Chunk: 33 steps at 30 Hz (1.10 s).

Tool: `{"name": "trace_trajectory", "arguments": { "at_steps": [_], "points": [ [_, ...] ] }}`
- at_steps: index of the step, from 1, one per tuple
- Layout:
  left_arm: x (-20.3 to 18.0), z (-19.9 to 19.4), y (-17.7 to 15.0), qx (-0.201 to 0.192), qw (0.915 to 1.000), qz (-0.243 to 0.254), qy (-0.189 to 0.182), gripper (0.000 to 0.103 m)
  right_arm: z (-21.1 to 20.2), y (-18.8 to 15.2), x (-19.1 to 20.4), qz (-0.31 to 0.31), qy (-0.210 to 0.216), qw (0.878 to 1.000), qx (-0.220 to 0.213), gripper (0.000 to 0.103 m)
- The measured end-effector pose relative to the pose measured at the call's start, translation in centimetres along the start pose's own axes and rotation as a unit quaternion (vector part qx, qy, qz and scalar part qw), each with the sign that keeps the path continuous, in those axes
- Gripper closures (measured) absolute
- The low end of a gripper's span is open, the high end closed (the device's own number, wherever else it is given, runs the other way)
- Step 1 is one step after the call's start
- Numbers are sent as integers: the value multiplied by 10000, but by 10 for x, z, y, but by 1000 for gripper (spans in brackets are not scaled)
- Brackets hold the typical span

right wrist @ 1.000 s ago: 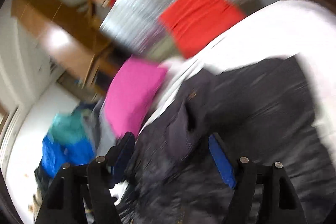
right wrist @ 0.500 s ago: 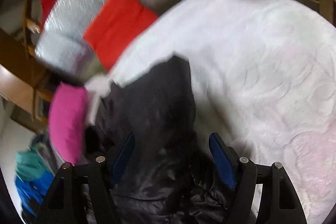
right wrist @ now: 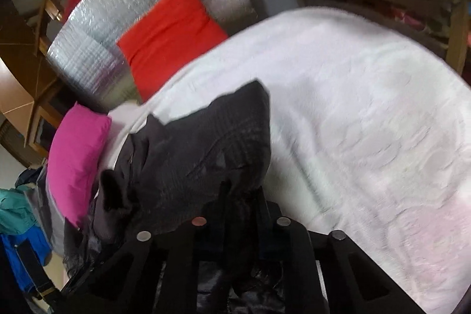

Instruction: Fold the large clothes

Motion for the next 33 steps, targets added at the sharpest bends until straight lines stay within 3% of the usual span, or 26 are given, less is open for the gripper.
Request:
{"name": "trace_trajectory", "arguments": {
  "at_steps": [5,9,11,12,14,15,16,19,21,22,23,26,28,31,33],
  "points": [
    [36,-10,2,153,9978,-623,150,59,13,-3,-23,151,-412,9986,280,95],
    [78,-23,4,72,9940,-672,857,59,11,-9,-30,963,57,9929,691,94],
    [94,-29,4,66,9915,-655,1121,59,8,-7,-30,1111,127,9914,687,93],
    [101,-32,2,125,9910,-747,1102,58,7,-7,-29,1109,105,9917,646,89],
    [111,-36,1,228,9904,-955,970,54,8,-9,-30,1117,1,9916,650,60],
    [116,-38,0,264,9899,-1020,951,44,9,-12,-31,1122,-73,9914,677,39],
    [120,-39,1,269,9894,-1052,961,35,10,-13,-32,1136,-113,9913,648,30],
    [139,-38,1,269,9864,-1284,993,32,16,-17,-33,1229,55,9904,635,30],
    [142,-36,-2,356,9842,-1536,812,32,25,-23,-25,1199,267,9896,750,34],
    [142,-32,-3,406,9832,-1646,683,32,29,-29,-19,1140,412,9889,865,44],
    [139,-24,-5,455,9819,-1772,496,32,31,-34,-12,1093,516,9876,1005,47],
    [131,-7,-12,627,9770,-2036,115,33,32,-44,2,432,346,9924,1102,50],
    [124,-1,-16,647,9740,-2170,-45,53,30,-45,8,-26,187,9952,959,61],
    [112,7,-15,640,9716,-2256,-306,71,25,-43,10,-109,152,9964,826,71],
    [105,6,-13,536,9715,-2277,-370,77,21,-40,10,-219,118,9973,697,74]
  ]
}}
Point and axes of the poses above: each gripper's, at about its wrist camera, not at the fingertips, and z roughly the way its jaws point, x to its left, y to its top, the point moved 8 cm from there along z, roughly the way its jaws point, and after that the axes turned 15 degrees about -x, right-handed, at the moved point
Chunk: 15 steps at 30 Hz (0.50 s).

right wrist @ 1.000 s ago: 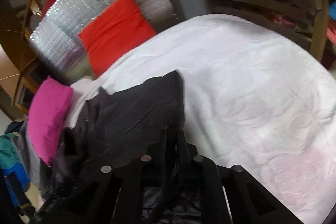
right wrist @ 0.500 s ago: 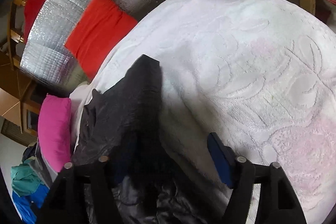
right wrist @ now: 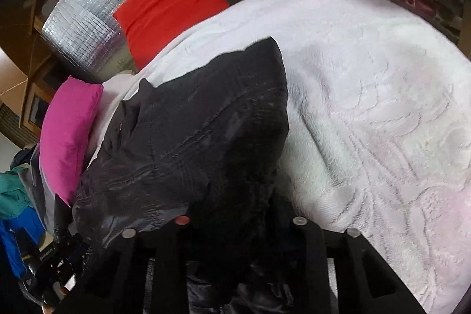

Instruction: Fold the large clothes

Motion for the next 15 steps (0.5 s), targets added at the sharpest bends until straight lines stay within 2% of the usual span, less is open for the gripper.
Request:
{"name": "trace_trajectory", "arguments": {
  "at_steps": [1,3,7,10,12,14,15],
  "points": [
    [-2,0,2,-83,10000,-23,-27,86,-3,2,-3,-37,-33,10000,-55,75],
    [-6,-3,4,-199,9998,-36,-2,97,-6,7,-6,-32,-97,9998,-191,77],
    [-19,-15,6,-308,9995,94,-49,97,-9,14,-15,54,-205,9993,-300,77],
    [-15,-18,2,-324,9985,314,306,97,5,4,-22,87,-343,9993,108,77],
    [-2,-18,-3,-190,9980,287,535,98,8,2,-23,152,-363,9990,191,76],
    [10,-19,-6,-106,9968,333,712,98,3,5,-22,358,-281,9985,291,73],
    [16,-21,-6,-66,9964,348,765,98,0,6,-24,508,-278,9977,347,67]
  ]
}}
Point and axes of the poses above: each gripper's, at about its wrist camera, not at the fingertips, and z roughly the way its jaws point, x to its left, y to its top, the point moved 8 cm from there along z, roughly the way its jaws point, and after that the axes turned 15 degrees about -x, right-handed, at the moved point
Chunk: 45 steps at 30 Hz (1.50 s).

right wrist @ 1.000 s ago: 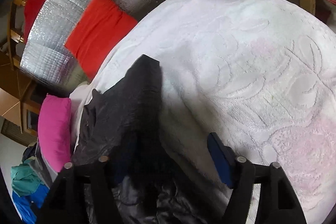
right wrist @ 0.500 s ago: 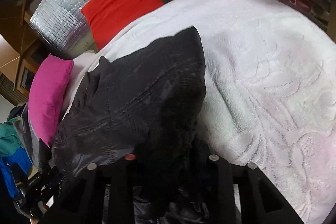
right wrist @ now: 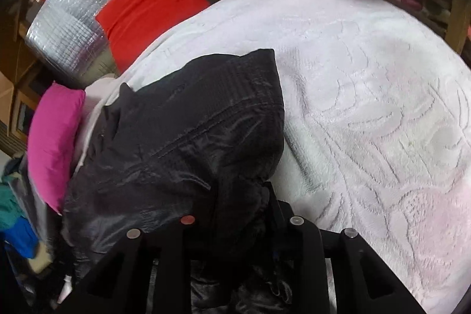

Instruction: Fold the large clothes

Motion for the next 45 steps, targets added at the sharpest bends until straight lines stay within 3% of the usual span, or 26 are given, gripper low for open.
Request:
{"name": "trace_trajectory", "arguments": {
  "at_steps": [1,3,6,8,9,10,12,16,19,22,24,26,29,31,34,38,41,45],
  "points": [
    [3,-2,0,55,10000,-7,-42,98,-4,1,-3,115,-71,9999,44,52],
    [6,-10,1,170,9994,-63,-280,98,-14,7,-6,218,-191,9995,-125,36],
    [17,-32,13,32,9986,-72,-522,96,-42,22,-6,172,-320,9967,-730,36],
    [39,-48,28,-262,9987,-82,-428,86,-59,26,0,100,-307,9930,-1139,36],
    [57,-56,38,-445,9984,-180,-303,66,-62,26,4,60,-257,9924,-1205,36],
    [78,-63,47,-612,9974,-345,-136,39,-65,23,10,32,-137,9922,-1235,36],
    [122,-72,64,-919,9924,-765,278,25,-68,13,30,-43,304,9916,-1255,36],
    [194,-62,82,-1020,9787,-1606,772,25,-73,-15,84,-848,1002,9830,-1280,38],
    [223,-35,85,-794,9688,-2260,637,26,-65,-42,122,-1254,1512,9753,-1010,49],
    [243,-20,89,-825,9545,-2837,402,26,-52,-70,141,-1481,1627,9733,-647,51],
    [253,-13,95,-848,9510,-2959,302,26,-46,-83,148,-1642,1606,9721,-484,51],
    [262,-2,100,-912,9453,-3122,259,33,-40,-89,152,-1772,1594,9703,-408,51],
    [275,4,109,-1048,9373,-3317,218,53,-37,-88,149,-1812,1566,9701,-401,51],
    [283,9,113,-1074,9345,-3388,192,72,-32,-84,147,-1719,1546,9721,-395,51],
    [285,15,119,-1120,9356,-3344,136,92,-28,-78,138,-1587,1444,9758,-412,51],
    [270,12,134,-1295,9464,-2951,206,94,-27,-68,127,-1428,1323,9798,-463,51],
    [232,-7,154,-1593,9602,-2291,130,95,-31,-59,120,-1319,1258,9814,-603,51],
    [139,-47,168,-2009,9720,-1177,-316,95,-44,-40,104,-1020,1175,9842,-841,51]
  ]
}}
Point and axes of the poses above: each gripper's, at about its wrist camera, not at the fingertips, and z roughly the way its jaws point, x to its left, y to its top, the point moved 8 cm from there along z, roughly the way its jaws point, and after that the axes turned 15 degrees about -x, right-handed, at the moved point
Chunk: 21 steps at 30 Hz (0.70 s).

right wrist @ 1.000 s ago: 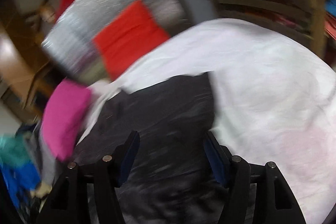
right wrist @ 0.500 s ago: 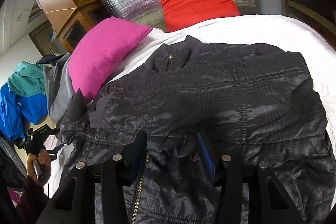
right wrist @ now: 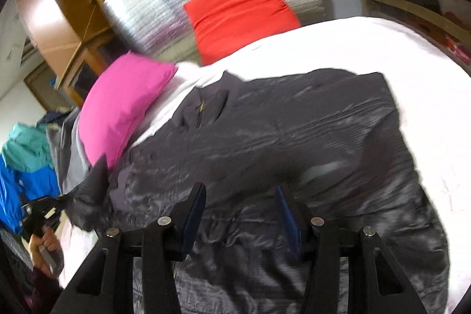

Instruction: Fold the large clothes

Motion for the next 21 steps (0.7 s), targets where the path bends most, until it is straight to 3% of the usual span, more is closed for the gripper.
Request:
{"name": "trace_trajectory", "arguments": {
  "at_steps": [4,7,10,12,13,15,18,20,21],
  "points": [
    [-84,-27,-34,44,9938,756,-810,95,-13,17,-25,425,-134,9988,-204,51],
    [-146,-44,-95,469,9803,1270,-1436,95,-18,23,-42,685,-221,9972,-225,51],
    [-191,-58,-177,1041,9562,2049,-1815,95,-26,29,-54,825,-310,9957,-294,51],
    [-206,-62,-241,1607,9312,2633,-1944,95,-30,35,-62,969,-345,9941,-344,51],
    [-203,-62,-273,2045,9178,2855,-1853,95,-33,37,-65,1052,-347,9932,-362,51],
    [-190,-64,-308,2629,9018,2988,-1686,95,-35,40,-67,1160,-320,9921,-365,51],
    [-176,-88,-304,2671,9027,2891,-1741,93,-35,40,-60,1072,-217,9936,-288,51],
    [-173,-108,-280,2546,9025,2865,-1964,91,-36,39,-49,852,-156,9958,-296,51],
    [-170,-119,-266,2373,9053,2867,-2046,83,-36,39,-44,747,-119,9967,-296,50]
  ]
}}
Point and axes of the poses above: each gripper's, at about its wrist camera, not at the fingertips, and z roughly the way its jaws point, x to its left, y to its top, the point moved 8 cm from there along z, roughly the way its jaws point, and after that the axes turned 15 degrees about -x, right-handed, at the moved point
